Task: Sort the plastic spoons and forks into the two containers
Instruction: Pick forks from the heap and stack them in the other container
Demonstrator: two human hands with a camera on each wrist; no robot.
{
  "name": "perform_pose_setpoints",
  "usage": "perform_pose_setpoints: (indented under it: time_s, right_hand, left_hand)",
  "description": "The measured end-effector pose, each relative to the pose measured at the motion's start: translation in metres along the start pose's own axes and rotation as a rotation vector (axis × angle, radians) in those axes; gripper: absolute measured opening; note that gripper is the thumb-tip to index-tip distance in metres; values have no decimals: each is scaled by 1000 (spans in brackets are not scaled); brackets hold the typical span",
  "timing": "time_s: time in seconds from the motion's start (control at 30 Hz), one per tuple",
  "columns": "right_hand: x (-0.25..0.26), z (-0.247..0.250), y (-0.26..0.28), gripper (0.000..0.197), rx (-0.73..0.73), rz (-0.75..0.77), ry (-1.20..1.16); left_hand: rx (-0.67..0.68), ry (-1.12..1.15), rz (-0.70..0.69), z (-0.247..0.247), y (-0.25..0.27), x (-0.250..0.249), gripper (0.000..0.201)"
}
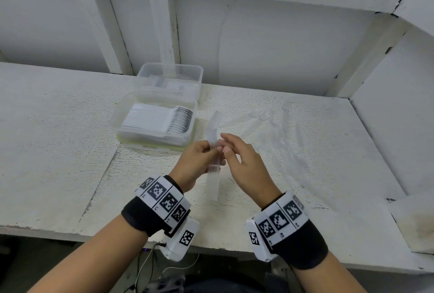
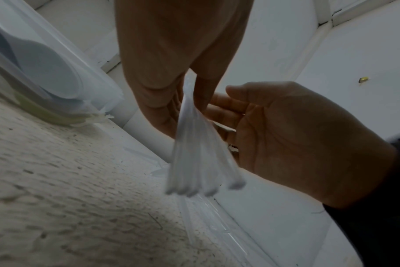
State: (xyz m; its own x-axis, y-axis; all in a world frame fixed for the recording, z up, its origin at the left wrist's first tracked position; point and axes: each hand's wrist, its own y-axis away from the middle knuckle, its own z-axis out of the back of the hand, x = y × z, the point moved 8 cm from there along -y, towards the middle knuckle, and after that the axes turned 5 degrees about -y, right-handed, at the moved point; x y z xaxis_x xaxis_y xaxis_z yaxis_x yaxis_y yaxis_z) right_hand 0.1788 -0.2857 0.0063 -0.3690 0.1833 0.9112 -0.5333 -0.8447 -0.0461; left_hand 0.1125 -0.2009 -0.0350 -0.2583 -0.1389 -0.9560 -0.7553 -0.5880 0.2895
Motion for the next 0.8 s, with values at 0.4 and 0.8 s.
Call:
perform_pose_setpoints:
  time_s: [0.4,0.8]
  right_hand:
    - [35,-12,17,54,116,904,1082]
    - [26,-14,1,24,447,628,798]
  left_hand:
    - [584,-533,72,2,19,-18,15]
    - [677,-797,111,27,19,-24,12]
